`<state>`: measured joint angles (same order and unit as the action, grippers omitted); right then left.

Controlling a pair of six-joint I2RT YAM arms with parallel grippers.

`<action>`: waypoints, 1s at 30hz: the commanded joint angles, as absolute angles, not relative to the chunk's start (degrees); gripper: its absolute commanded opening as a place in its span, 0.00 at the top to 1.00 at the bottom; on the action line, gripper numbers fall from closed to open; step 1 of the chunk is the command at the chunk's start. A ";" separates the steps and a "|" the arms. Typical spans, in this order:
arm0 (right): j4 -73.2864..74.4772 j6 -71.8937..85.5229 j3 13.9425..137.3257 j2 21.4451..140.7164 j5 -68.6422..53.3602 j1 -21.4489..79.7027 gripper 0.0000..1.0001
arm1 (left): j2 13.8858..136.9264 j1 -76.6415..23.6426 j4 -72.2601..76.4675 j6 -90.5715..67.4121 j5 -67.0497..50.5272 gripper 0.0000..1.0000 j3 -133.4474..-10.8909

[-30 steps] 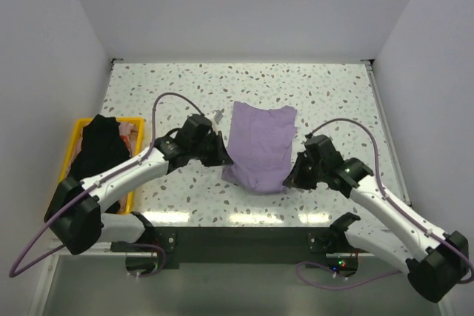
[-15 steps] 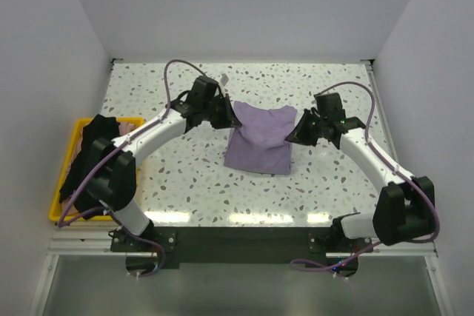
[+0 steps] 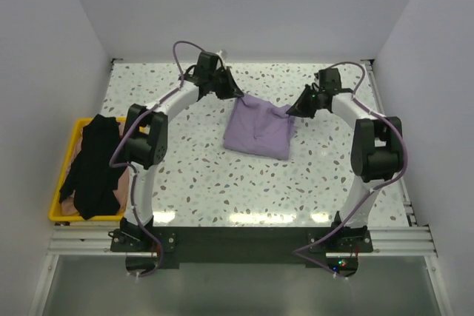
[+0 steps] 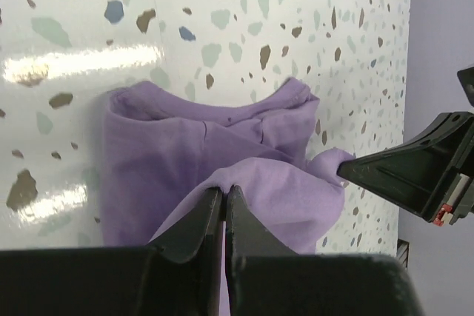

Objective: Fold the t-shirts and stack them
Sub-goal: Fold the tshirt

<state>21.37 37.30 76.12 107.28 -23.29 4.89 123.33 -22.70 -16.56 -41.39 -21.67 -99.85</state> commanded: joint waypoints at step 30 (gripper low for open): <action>19.68 36.04 84.64 108.12 -12.95 4.80 0.53 | 125.08 -16.08 0.26 -41.49 -25.76 0.65 -96.69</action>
<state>17.37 39.62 84.55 115.85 -20.58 -1.63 131.85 -14.17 -1.04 -43.90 -28.27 -100.66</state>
